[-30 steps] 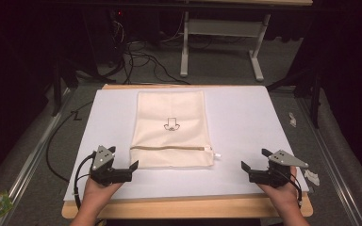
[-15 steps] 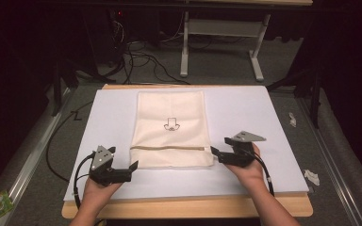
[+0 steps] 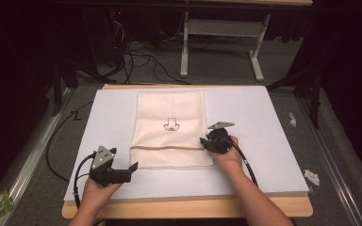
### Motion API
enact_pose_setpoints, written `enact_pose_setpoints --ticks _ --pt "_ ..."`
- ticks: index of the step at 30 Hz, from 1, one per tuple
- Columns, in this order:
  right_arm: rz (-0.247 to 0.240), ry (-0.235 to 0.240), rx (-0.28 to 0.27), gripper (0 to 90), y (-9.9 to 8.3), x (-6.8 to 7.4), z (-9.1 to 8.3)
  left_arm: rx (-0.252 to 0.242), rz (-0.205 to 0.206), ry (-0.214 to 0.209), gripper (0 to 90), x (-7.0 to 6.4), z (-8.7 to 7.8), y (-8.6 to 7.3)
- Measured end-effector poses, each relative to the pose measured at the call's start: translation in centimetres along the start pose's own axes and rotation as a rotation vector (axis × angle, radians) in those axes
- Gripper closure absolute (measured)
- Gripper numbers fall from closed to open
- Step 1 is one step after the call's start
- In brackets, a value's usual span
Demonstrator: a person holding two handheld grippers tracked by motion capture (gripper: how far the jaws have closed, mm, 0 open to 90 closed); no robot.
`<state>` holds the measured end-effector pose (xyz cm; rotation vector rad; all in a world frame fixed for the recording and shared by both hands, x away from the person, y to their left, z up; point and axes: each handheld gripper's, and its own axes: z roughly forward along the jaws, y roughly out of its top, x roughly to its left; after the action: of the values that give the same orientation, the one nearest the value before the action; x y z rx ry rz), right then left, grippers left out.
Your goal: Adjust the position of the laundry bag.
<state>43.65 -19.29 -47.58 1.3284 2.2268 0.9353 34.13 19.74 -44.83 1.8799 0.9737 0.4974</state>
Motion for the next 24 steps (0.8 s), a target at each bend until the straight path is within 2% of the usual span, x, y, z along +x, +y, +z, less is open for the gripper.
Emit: enact_pose_setpoints --ticks 3,4,5,8,9,10,12,13,14,15,16,17,18,19,20,21,22,23,24 --pt "-0.026 0.047 0.008 89.2 -0.4 0.0 -0.9 0.016 -0.003 -0.018 4.9 -0.1 0.2 0.0" --pt "-0.036 0.057 0.005 89.2 -0.7 -0.1 -1.4 0.034 -0.012 -0.043 6.2 -0.1 0.3 0.0" --pt "-0.051 0.068 -0.001 89.1 -1.8 -0.3 -2.8 0.052 -0.040 -0.084 12.4 -0.3 0.6 0.1" --pt "-0.057 0.064 -0.005 88.9 -2.9 -0.8 -4.1 0.060 -0.051 -0.117 15.9 -0.9 1.0 0.2" --pt "-0.049 0.058 -0.006 88.6 -4.5 -2.0 -5.9 0.066 -0.046 -0.129 20.7 -1.3 1.3 0.3" --pt "-0.049 0.058 -0.006 88.6 -4.5 -2.0 -5.9 0.072 -0.040 -0.137 20.7 -1.8 1.6 0.4" --pt "-0.030 0.018 -0.005 86.5 -6.5 -3.6 -7.9 0.096 -0.027 -0.168 29.6 -2.8 2.4 0.5" --pt "-0.030 0.018 -0.005 86.5 -6.5 -3.6 -7.9 0.114 -0.022 -0.184 29.6 -3.4 2.8 0.5" --pt "-0.002 0.005 -0.015 72.6 -7.4 -4.5 -8.8 0.151 0.010 -0.210 34.6 -4.6 3.6 0.6" --pt "-0.002 0.005 -0.015 72.6 -7.4 -4.5 -8.8 0.151 0.010 -0.210 36.3 -4.6 3.6 0.6" --pt "0.034 -0.002 -0.047 63.3 -7.9 -5.0 -10.1 0.169 0.020 -0.206 38.4 -5.3 4.0 0.6" --pt "0.034 -0.002 -0.047 63.3 -7.9 -5.0 -10.1 0.185 0.030 -0.214 38.4 -5.8 4.3 0.5" --pt "0.063 -0.011 -0.097 60.1 -8.4 -5.1 -12.2 0.207 0.045 -0.208 42.8 -6.3 4.7 0.4" --pt "0.063 -0.011 -0.097 60.1 -8.4 -5.1 -12.2 0.223 0.052 -0.197 42.8 -6.5 5.0 0.4" --pt "0.076 -0.011 -0.125 60.0 -8.9 -5.2 -13.7 0.246 0.068 -0.184 50.8 -6.7 5.2 0.2" --pt "0.076 -0.011 -0.125 60.0 -8.9 -5.2 -13.7 0.264 0.077 -0.176 50.8 -6.8 5.5 0.1" --pt "0.091 -0.006 -0.134 60.1 -9.8 -4.9 -14.6 0.294 0.088 -0.163 61.1 -6.9 5.6 -0.1" --pt "0.091 -0.006 -0.134 60.1 -9.8 -4.9 -14.6 0.294 0.088 -0.163 66.4 -6.9 5.6 -0.1" --pt "0.085 -0.007 -0.137 60.6 -10.1 -4.9 -14.8 0.301 0.097 -0.161 66.4 -6.9 5.5 -0.3"
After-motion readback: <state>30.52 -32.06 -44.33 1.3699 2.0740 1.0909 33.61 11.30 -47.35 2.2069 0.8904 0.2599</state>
